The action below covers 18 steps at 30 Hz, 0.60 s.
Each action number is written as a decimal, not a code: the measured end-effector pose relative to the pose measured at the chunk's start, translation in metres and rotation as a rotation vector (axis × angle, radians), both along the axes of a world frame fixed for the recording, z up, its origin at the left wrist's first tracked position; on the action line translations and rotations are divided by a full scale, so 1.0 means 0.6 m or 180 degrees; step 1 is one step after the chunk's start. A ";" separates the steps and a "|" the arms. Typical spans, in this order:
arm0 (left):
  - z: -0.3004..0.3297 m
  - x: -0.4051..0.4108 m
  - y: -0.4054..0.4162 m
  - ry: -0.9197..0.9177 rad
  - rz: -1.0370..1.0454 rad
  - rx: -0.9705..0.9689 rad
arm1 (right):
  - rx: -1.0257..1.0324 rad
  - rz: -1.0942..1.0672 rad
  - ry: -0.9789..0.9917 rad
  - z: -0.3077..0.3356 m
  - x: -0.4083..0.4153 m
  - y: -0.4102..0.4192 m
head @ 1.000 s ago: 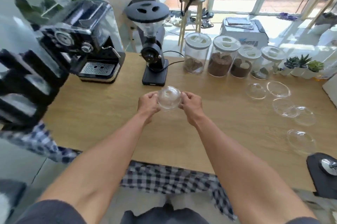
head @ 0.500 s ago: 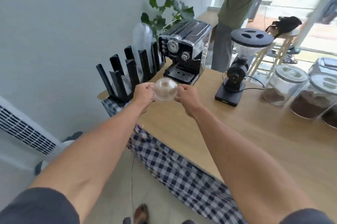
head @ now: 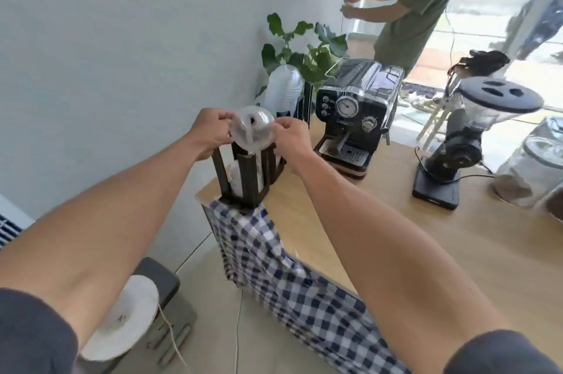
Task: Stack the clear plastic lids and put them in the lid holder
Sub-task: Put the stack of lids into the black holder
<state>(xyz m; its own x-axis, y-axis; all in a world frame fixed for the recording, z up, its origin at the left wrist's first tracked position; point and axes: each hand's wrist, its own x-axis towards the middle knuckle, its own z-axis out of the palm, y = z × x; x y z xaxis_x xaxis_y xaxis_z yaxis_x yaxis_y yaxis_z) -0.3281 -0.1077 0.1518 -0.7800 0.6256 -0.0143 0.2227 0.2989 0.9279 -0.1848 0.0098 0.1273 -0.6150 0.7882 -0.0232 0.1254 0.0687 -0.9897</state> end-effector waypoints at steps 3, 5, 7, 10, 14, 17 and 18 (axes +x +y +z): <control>-0.003 -0.068 -0.011 0.0031 -0.0309 -0.0148 | -0.0045 -0.0192 -0.0081 -0.005 -0.052 -0.019; -0.005 -0.096 -0.014 0.0045 -0.0502 -0.0294 | -0.0074 -0.0342 -0.0137 -0.016 -0.079 -0.026; -0.007 -0.116 -0.013 0.0072 -0.0693 -0.0406 | -0.0158 -0.0500 -0.0238 -0.029 -0.101 -0.028; -0.021 -0.146 -0.006 0.0068 -0.0812 -0.0606 | -0.0481 -0.0694 -0.0400 -0.047 -0.125 -0.030; -0.054 -0.180 0.001 -0.0336 -0.0797 -0.0713 | -0.1009 -0.1015 -0.0518 -0.067 -0.141 -0.029; -0.073 -0.196 -0.001 -0.0811 -0.0852 -0.0735 | -0.1228 -0.1140 -0.0579 -0.082 -0.146 -0.026; -0.080 -0.202 0.000 -0.0961 -0.0836 -0.0737 | -0.1294 -0.1177 -0.0597 -0.087 -0.145 -0.025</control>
<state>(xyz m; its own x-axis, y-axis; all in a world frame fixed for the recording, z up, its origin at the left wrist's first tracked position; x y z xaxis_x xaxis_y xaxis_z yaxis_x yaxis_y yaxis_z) -0.4492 -0.1077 0.1035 -0.5350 0.7550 -0.3792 0.0487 0.4756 0.8783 -0.2721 -0.0055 0.0753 -0.2567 0.8549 -0.4509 0.2445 -0.3939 -0.8860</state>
